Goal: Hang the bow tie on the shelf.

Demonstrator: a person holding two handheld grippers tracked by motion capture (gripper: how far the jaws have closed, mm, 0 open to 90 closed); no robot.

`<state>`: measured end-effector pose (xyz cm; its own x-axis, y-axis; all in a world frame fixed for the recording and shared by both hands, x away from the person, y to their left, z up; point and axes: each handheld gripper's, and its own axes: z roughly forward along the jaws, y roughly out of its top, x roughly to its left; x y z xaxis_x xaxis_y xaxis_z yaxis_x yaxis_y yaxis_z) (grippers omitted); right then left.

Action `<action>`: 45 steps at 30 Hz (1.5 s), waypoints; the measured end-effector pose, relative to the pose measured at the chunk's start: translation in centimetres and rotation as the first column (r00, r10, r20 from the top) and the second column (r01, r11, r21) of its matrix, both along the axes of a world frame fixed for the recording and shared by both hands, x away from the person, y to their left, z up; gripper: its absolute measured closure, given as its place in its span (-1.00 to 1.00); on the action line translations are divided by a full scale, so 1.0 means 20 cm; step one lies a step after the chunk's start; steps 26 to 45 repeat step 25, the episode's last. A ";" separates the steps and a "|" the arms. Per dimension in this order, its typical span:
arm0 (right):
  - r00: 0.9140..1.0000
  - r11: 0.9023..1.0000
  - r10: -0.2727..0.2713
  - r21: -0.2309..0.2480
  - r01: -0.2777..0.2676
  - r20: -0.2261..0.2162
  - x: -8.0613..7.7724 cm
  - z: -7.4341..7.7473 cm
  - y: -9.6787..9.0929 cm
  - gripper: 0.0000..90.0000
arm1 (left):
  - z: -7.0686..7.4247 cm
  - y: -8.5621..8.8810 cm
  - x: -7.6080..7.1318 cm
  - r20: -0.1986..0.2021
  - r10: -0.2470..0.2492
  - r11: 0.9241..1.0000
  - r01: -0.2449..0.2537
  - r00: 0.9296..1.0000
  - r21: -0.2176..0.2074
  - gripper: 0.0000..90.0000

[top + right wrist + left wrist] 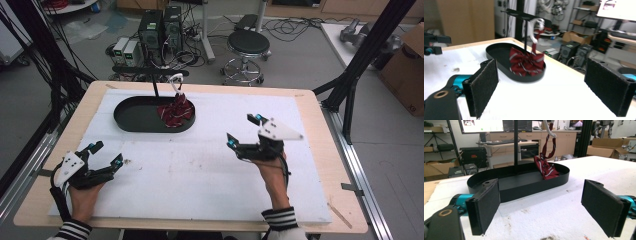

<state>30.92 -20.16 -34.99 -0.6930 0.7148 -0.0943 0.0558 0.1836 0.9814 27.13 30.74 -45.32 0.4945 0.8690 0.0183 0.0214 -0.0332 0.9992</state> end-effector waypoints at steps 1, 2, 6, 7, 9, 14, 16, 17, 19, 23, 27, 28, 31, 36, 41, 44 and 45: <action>1.000 1.000 -0.023 0.021 0.023 0.013 -0.04 -0.05 -0.04 -0.75 | 0.00 0.00 0.00 0.000 0.000 1.000 0.000 1.000 0.000 -0.65; 0.999 0.999 -0.037 0.028 0.036 0.021 -0.07 -0.08 -0.06 -0.75 | 0.00 0.00 0.00 0.000 0.000 1.000 0.000 1.000 0.001 -0.65; 0.994 0.992 -0.103 0.079 0.101 0.027 -0.17 -0.26 -0.17 -0.75 | 0.00 0.00 0.00 0.005 -0.001 1.000 0.001 1.000 0.001 -0.65; 0.993 0.990 -0.112 0.089 0.109 0.031 -0.18 -0.29 -0.18 -0.75 | 0.00 0.00 0.00 0.007 0.000 1.000 0.000 1.000 0.000 -0.65; 0.988 0.985 -0.148 0.094 0.144 0.036 -0.22 -0.38 -0.22 -0.75 | 0.00 0.00 0.00 0.010 -0.001 1.000 0.001 1.000 0.004 -0.65; 0.981 0.976 -0.188 0.120 0.181 0.046 -0.24 -0.51 -0.24 -0.75 | 0.00 0.00 -0.01 0.016 0.001 1.000 -0.001 1.000 0.004 -0.65; 0.979 0.975 -0.193 0.126 0.185 0.058 -0.24 -0.52 -0.24 -0.75 | 0.00 -0.01 -0.01 0.018 0.003 1.000 -0.003 1.000 -0.002 -0.65; 0.978 0.975 -0.196 0.122 0.187 0.067 -0.24 -0.51 -0.24 -0.75 | 0.00 0.00 -0.01 0.017 0.003 1.000 -0.003 1.000 -0.001 -0.65; 0.979 0.975 -0.196 0.121 0.188 0.060 -0.24 -0.52 -0.24 -0.75 | 0.00 0.00 -0.01 0.017 0.004 1.000 -0.004 1.000 -0.001 -0.65; 0.978 0.975 -0.199 0.117 0.191 0.064 -0.24 -0.52 -0.24 -0.75 | 0.00 0.00 -0.01 0.019 0.005 1.000 -0.005 1.000 -0.002 -0.65; 0.978 0.974 -0.199 0.119 0.191 0.056 -0.24 -0.52 -0.24 -0.75 | 0.00 0.00 -0.01 0.016 0.005 1.000 -0.005 1.000 -0.006 -0.65; 0.978 0.974 -0.199 0.119 0.191 0.056 -0.24 -0.52 -0.24 -0.75 | 0.00 0.00 -0.01 0.016 0.005 1.000 -0.005 1.000 -0.006 -0.65; 0.978 0.974 -0.199 0.119 0.191 0.056 -0.24 -0.52 -0.24 -0.75 | 0.00 0.00 -0.01 0.016 0.005 1.000 -0.005 1.000 -0.006 -0.65; 0.978 0.974 -0.199 0.119 0.191 0.056 -0.24 -0.52 -0.24 -0.75 | 0.00 0.00 -0.01 0.016 0.005 1.000 -0.005 1.000 -0.006 -0.65; 0.978 0.974 -0.199 0.119 0.191 0.056 -0.24 -0.52 -0.24 -0.75 | 0.00 0.00 -0.01 0.016 0.005 1.000 -0.005 1.000 -0.006 -0.65; 0.978 0.974 -0.199 0.119 0.191 0.056 -0.24 -0.52 -0.24 -0.75 | 0.00 0.00 -0.01 0.016 0.005 1.000 -0.005 1.000 -0.006 -0.65; 0.978 0.974 -0.199 0.119 0.191 0.056 -0.24 -0.52 -0.24 -0.75 | 0.00 0.00 -0.01 0.016 0.005 1.000 -0.005 1.000 -0.006 -0.65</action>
